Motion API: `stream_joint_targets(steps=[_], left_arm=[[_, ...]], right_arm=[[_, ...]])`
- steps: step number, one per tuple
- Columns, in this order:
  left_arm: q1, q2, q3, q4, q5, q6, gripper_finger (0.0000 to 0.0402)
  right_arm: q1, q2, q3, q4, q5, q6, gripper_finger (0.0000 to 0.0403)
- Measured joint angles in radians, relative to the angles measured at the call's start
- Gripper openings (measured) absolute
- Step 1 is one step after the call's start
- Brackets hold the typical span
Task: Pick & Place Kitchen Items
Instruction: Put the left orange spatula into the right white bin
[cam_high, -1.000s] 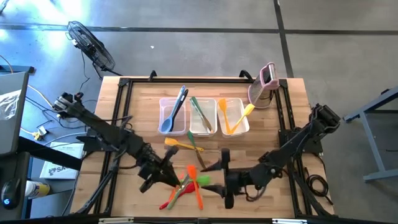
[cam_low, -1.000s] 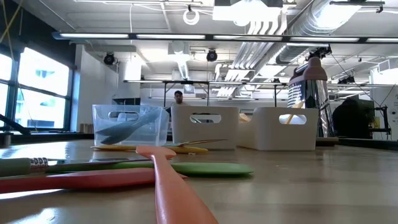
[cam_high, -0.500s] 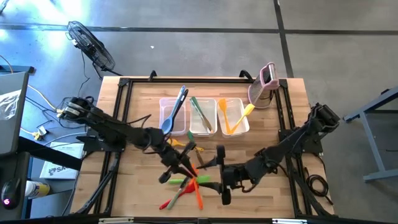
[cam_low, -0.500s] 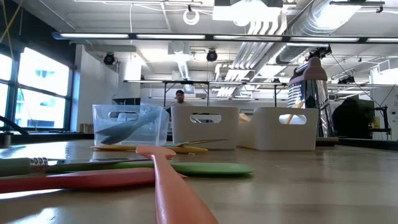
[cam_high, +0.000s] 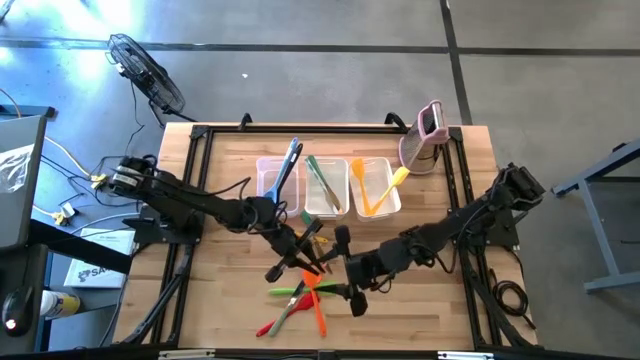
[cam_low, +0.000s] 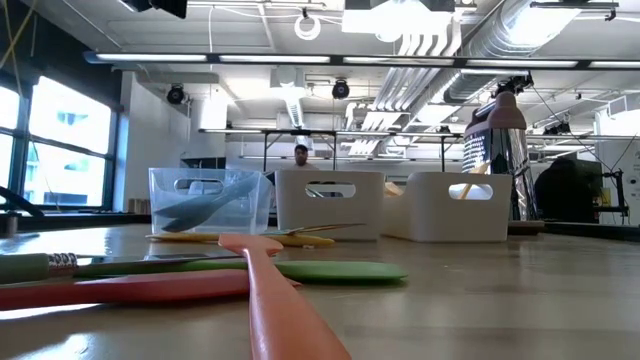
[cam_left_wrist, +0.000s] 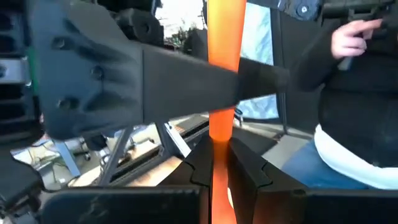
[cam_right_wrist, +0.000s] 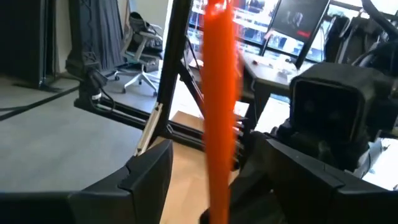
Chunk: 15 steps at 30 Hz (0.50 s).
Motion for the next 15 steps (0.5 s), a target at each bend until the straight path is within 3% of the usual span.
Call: stream_joint_targets(steps=[3, 6, 13, 15], left_arm=[[-0.001, 0.004, 0.0, -0.012, 0.002, 0.002, 0.0017], [-0.001, 0.008, 0.0, -0.002, 0.003, 0.003, 0.0017], [0.0, 0.009, 0.0, -0.007, 0.02, 0.008, 0.0014], [0.0, 0.009, 0.0, -0.008, 0.009, 0.006, 0.0014]], right_arm=[[-0.013, 0.0, 0.0, -0.02, -0.013, 0.035, 0.0236], [-0.024, 0.0, 0.0, -0.052, -0.014, 0.052, 0.0203], [-0.021, 0.0, 0.0, -0.076, -0.029, 0.009, 0.0038], [-0.016, 0.0, 0.0, -0.079, -0.041, -0.003, 0.0017]])
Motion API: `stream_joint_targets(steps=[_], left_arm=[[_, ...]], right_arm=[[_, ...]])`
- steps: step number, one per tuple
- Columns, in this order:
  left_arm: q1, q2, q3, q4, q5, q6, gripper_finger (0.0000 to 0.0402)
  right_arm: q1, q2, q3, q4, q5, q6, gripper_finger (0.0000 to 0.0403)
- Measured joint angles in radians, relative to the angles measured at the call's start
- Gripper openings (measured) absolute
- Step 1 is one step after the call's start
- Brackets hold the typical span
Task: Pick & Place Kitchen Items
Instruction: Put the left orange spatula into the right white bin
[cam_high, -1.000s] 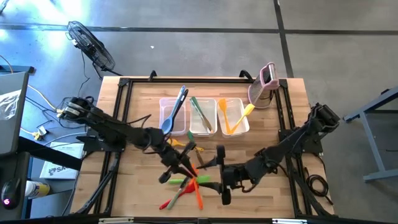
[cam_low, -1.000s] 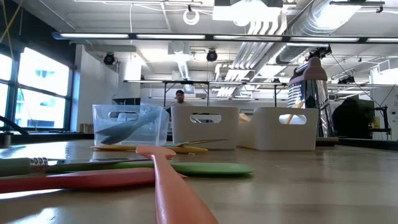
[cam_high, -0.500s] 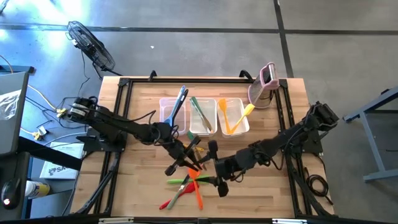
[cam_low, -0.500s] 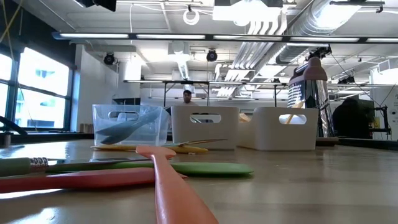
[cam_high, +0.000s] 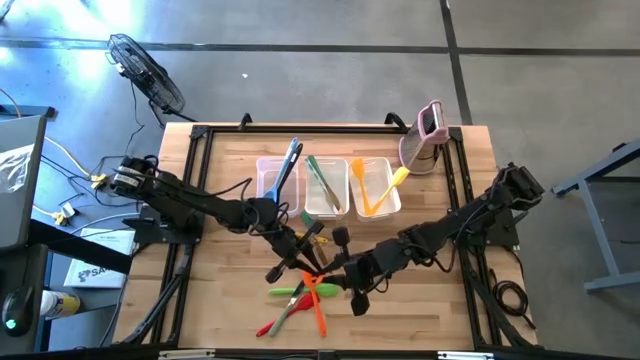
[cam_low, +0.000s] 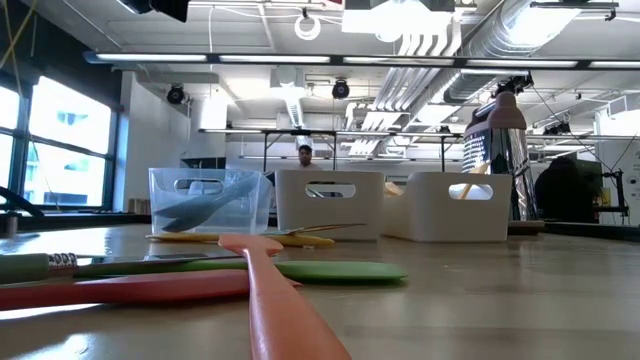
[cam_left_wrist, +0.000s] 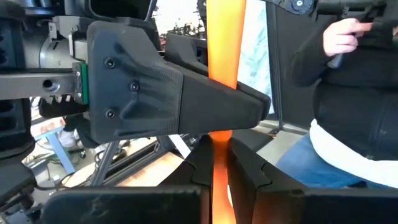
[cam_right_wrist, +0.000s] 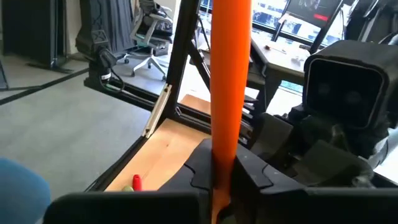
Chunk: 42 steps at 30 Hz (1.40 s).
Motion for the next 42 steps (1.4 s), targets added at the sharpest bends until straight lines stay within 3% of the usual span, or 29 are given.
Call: stream_joint_targets(steps=[2, 9, 14, 23, 32, 36, 42], left_arm=[[0.0, 0.0, 0.0, -0.001, -0.019, -0.02, 0.002], [-0.001, 0.0, 0.0, -0.01, -0.072, -0.053, 0.0098], [-0.001, 0.0, 0.0, -0.029, -0.126, -0.052, 0.012], [0.0, 0.0, 0.0, -0.156, -0.375, -0.076, 0.0125], [-0.001, 0.0, 0.0, -0.425, -0.443, -0.156, 0.0125], [0.0, 0.0, 0.0, -0.558, -0.4, -0.233, 0.0125], [-0.001, 0.0, 0.0, -0.691, -0.294, -0.301, 0.0125]], right_arm=[[0.0, 0.0, 0.0, -0.001, 0.007, 0.0, 0.0014], [0.012, 0.0, 0.0, -0.012, 0.044, 0.007, 0.0009], [0.033, 0.0, 0.0, -0.019, 0.113, -0.005, 0.0008], [0.134, -0.02, 0.0, -0.2, 0.405, 0.055, 0.0008], [0.215, -0.063, 0.0, -0.526, 0.776, 0.339, 0.0008], [0.194, -0.121, 0.0, -0.662, 0.778, 0.542, 0.0008], [0.084, -0.211, 0.0, -0.859, 0.645, 0.781, 0.0008]])
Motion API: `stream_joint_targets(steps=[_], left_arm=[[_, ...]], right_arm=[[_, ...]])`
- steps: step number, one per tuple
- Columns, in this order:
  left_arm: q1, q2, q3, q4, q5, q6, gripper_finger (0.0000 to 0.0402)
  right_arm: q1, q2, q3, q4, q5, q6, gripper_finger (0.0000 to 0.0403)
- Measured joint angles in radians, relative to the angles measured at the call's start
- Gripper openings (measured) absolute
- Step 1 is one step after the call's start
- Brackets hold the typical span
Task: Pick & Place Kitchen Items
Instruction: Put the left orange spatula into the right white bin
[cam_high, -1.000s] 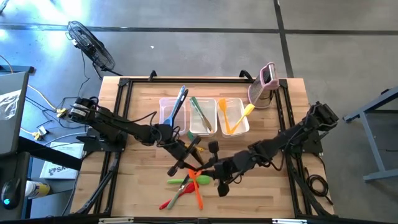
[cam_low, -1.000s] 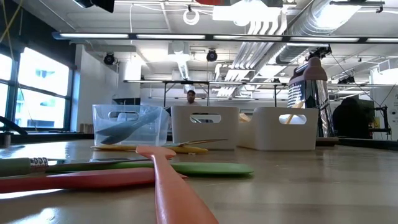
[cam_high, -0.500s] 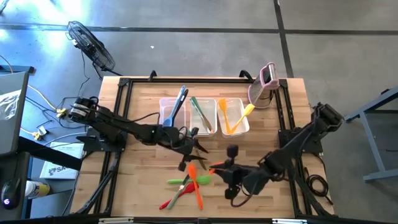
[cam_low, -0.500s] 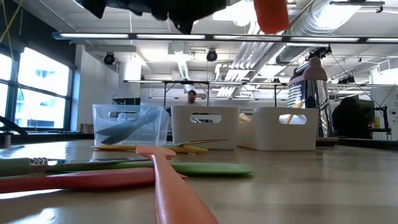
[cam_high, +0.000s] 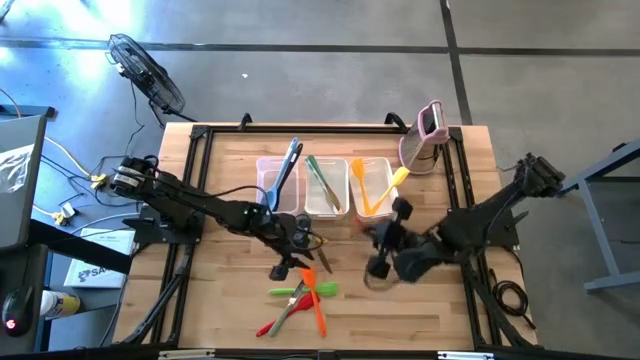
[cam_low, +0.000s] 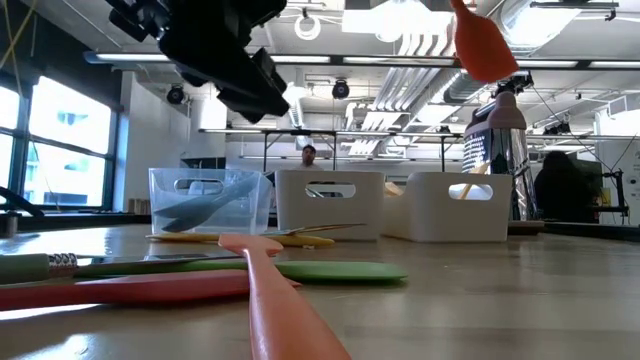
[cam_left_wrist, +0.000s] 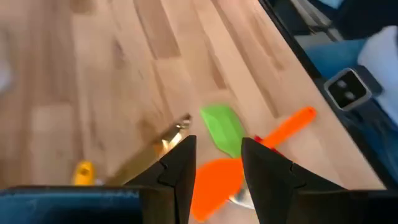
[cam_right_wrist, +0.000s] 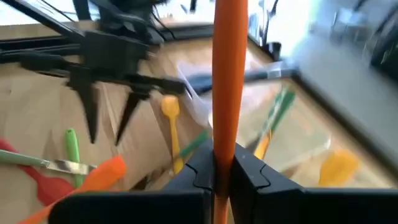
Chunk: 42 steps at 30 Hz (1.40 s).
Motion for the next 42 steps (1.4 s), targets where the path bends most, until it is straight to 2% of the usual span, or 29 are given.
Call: stream_joint_targets(steps=[6, 11, 17, 21, 25, 28, 35, 42], left_arm=[[-0.009, 0.0, 0.0, -0.02, 0.031, -0.036, 0.0125], [-0.036, 0.0, 0.0, -0.015, 0.022, -0.036, 0.0125], [-0.07, 0.0, 0.0, -0.016, -0.008, -0.028, 0.0125], [-0.098, 0.0, 0.0, -0.018, -0.011, -0.027, 0.0125], [-0.125, 0.0, 0.0, -0.019, -0.012, -0.025, 0.0125], [-0.14, 0.0, 0.0, -0.02, -0.014, -0.025, 0.0125], [-0.137, 0.0, 0.0, -0.02, -0.018, -0.025, 0.0125], [-0.137, 0.0, 0.0, -0.02, -0.113, -0.025, 0.0125]], right_arm=[[-0.178, -0.032, 0.0, -0.082, -0.172, 0.071, 0.0008], [-0.339, -0.032, 0.0, -0.079, -0.292, 0.012, 0.0012], [-0.516, -0.032, 0.0, -0.068, -0.388, -0.079, 0.0008], [-0.618, -0.032, -0.049, -0.002, -0.489, -0.108, 0.0008], [-0.714, -0.032, -0.159, 0.123, -0.632, -0.102, 0.0008], [-0.762, -0.031, -0.242, 0.21, -0.67, -0.092, 0.0008], [-0.803, -0.031, -0.35, 0.266, -0.675, -0.067, 0.0008], [-0.801, -0.031, -0.385, 0.317, -0.711, -0.059, 0.0009]])
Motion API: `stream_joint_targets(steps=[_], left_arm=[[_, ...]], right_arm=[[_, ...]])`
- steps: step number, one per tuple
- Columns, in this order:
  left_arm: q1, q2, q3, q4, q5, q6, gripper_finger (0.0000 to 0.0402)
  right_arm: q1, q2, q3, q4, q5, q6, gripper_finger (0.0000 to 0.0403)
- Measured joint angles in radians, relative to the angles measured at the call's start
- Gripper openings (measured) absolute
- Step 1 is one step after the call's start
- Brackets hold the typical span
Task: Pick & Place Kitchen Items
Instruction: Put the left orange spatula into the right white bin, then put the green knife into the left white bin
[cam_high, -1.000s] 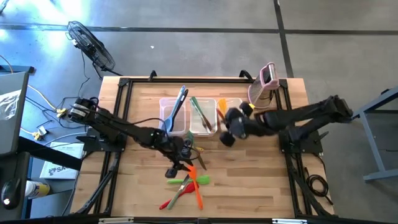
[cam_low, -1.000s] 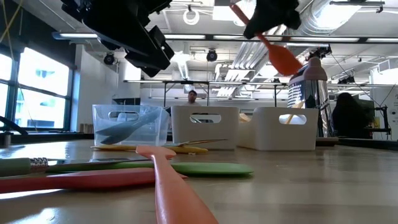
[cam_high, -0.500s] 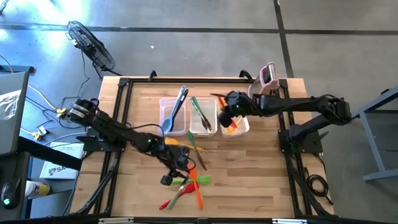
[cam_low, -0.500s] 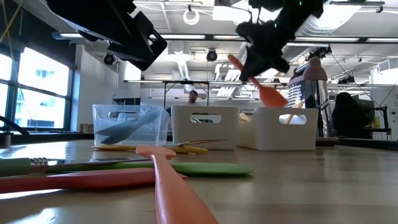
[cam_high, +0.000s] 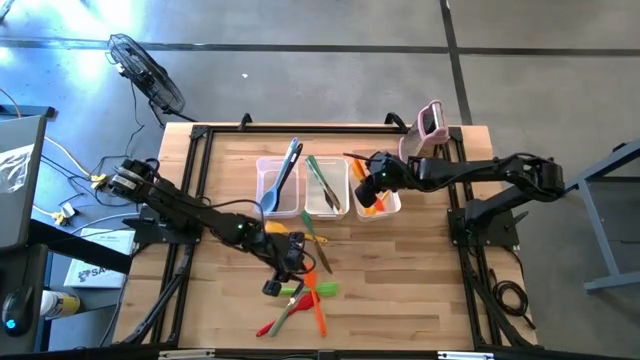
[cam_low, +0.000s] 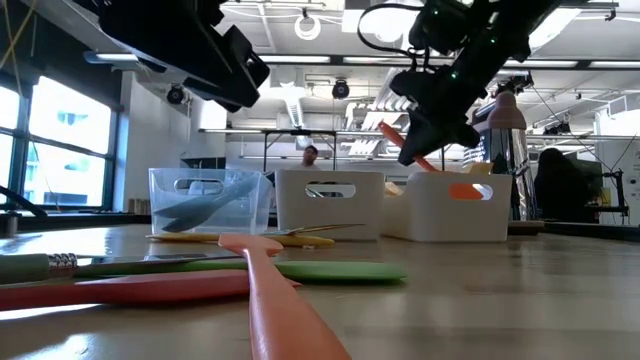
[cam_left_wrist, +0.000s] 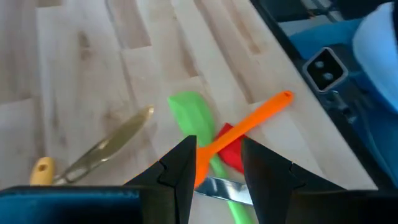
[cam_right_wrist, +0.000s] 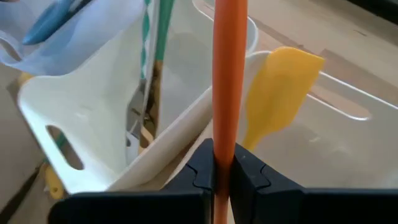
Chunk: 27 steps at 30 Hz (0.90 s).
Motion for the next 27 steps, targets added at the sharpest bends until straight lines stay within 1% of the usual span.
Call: stream_joint_targets(steps=[5, 13, 16, 19, 23, 25, 27], left_arm=[[0.0, 0.0, 0.0, 0.0, -0.041, 0.0, 0.0125], [0.0, 0.0, 0.0, 0.0, -0.041, 0.0, 0.0125], [0.0, 0.0, 0.0, 0.0, -0.04, 0.0, 0.0125], [0.0, 0.0, 0.0, 0.0, -0.04, 0.0, 0.0125], [0.0, 0.0, 0.0, 0.0, -0.046, 0.0, 0.0125], [0.0, 0.0, 0.0, 0.0, -0.063, 0.0, 0.0125], [0.0, 0.0, 0.0, 0.0, -0.08, 0.0, 0.0125]], right_arm=[[0.0, 0.0, -0.003, 0.015, -0.012, 0.021, 0.0028], [0.0, 0.0, -0.003, 0.01, -0.011, 0.042, 0.0042], [0.0, 0.0, -0.003, 0.007, -0.01, 0.053, 0.006], [0.0, 0.0, -0.003, 0.007, -0.013, 0.054, 0.0092], [0.001, 0.0, -0.003, 0.013, -0.001, 0.053, 0.0153], [0.003, 0.0, -0.004, 0.04, 0.022, 0.052, 0.0185], [0.011, 0.0, -0.003, 0.088, 0.018, 0.023, 0.0215]])
